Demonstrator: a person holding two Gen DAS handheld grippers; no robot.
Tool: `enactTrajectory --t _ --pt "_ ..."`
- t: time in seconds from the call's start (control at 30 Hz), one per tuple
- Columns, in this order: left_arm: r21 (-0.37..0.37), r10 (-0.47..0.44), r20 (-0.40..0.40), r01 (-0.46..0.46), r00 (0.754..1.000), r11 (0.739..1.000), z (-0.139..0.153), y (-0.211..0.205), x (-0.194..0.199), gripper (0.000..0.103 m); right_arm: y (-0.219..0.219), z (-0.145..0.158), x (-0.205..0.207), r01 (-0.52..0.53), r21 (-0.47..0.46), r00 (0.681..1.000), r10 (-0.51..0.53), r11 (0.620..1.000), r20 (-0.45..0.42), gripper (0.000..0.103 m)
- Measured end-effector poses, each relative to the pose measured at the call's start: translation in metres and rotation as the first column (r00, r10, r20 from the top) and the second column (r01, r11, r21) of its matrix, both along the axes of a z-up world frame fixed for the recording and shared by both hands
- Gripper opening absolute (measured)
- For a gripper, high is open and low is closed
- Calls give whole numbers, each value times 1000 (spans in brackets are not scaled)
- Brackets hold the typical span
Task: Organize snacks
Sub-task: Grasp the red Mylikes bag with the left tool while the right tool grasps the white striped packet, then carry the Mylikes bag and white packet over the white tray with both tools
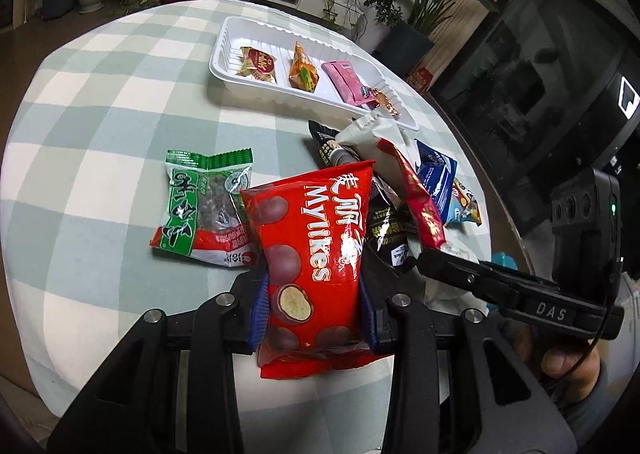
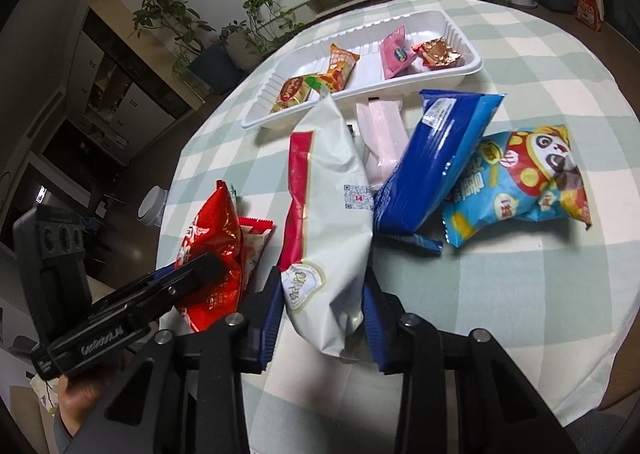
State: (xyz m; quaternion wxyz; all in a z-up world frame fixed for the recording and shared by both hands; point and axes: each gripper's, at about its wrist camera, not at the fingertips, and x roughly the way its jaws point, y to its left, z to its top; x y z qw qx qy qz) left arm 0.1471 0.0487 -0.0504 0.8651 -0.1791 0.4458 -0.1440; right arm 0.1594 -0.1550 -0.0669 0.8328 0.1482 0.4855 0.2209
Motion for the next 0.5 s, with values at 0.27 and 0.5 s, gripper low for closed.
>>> enactTrajectory --t 0.27,0.5 --pt "-15 1 8 -1 1000 1000 3 1 -6 34 -9 3 -21 15 8 999 -15 1000 34 37" --pt "-46 7 9 -7 1000 999 3 5 -11 34 -12 24 -44 6 11 991 -7 1000 137 37"
